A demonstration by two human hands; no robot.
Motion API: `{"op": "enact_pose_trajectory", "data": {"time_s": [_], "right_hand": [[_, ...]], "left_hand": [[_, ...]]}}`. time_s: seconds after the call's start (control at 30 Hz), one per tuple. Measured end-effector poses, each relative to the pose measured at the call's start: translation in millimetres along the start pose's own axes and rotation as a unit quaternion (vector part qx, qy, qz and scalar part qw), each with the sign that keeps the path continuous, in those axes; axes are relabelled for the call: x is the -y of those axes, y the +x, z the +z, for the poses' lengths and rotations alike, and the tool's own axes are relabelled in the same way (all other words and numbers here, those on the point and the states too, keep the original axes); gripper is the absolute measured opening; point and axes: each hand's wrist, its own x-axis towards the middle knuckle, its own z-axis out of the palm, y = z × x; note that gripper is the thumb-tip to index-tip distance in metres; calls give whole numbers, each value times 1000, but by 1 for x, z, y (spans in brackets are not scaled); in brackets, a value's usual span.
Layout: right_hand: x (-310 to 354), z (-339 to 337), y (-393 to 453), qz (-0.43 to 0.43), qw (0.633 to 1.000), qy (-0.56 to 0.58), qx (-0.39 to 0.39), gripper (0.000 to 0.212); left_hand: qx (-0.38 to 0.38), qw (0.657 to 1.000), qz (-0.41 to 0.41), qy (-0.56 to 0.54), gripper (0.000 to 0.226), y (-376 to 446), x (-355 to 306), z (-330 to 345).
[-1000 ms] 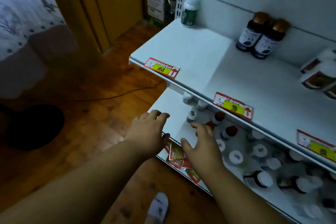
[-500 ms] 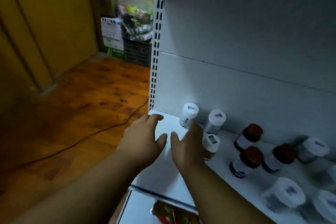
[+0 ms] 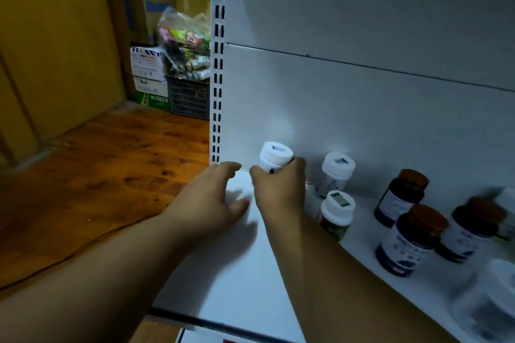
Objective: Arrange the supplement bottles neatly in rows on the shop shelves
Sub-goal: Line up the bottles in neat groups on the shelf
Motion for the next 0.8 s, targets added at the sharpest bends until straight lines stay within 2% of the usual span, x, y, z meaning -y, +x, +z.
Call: {"op": "enact_pose_trajectory", "data": {"time_s": [0.07,0.2,0.3,0.37,0.47,0.53,0.7,0.8], "right_hand": [[7,-11,-15,-2,997,40,63,53],[18,-39,-47,-83,980,93,153,71],[28,-52,-63,-147,973,63,164,47],[40,-63,-72,-155,973,55,163,35],[75,-89,-95,-113,970,50,207,28],[103,-114,-114,-62,969,45,236,35],[189,-192,-167,36,968,34,247,36],[252,-260,-204,97,961,27,257,36]], "left_hand": [[-1,1000,-4,-19,74,-6,1,-5],[14,999,0,-37,90,-25,1,-13],[22,997,3,-71,90,-45,2,-19],[51,993,-1,-110,86,-59,-8,-31],[94,980,-29,-171,84,-89,-38,-69],[112,973,-55,-196,82,-108,-65,-99],[139,966,-107,-189,98,-156,-145,-183],[191,943,-130,-239,91,-191,-216,-239]]}}
